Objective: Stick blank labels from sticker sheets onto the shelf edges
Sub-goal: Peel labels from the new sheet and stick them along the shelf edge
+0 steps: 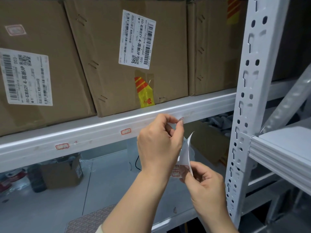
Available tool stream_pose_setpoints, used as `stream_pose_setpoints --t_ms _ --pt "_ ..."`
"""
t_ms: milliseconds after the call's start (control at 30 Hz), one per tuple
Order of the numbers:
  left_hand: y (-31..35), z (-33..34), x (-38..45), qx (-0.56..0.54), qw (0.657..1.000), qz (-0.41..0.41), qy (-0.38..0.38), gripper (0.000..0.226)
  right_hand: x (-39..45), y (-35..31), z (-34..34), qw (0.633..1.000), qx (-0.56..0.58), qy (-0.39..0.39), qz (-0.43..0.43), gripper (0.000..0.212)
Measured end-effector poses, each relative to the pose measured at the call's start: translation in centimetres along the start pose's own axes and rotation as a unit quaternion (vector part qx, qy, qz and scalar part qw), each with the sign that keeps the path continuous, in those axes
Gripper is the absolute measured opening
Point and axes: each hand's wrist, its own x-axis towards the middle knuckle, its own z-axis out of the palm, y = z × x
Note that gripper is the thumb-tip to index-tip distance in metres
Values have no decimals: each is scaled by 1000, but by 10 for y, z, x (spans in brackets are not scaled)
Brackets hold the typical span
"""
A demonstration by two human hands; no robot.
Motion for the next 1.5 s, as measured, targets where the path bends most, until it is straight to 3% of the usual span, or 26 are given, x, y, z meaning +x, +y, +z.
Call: stream_pose_setpoints --t_ms 600,1167,1367,1500 --pt "6 8 1 87 995 8 44 18 3 3 -9 999 -39 28 -5 20" --pt "1 9 -1 71 996 23 54 27 -2 2 -6 999 -18 25 9 22" --pt "-20 -8 -37 -117 993 33 -11 13 -1 -3 -9 1000 -1 6 3 7" --pt "-51 -29 -69 -107 991 -8 -74 6 -5 -8 -7 1000 20 -12 15 11"
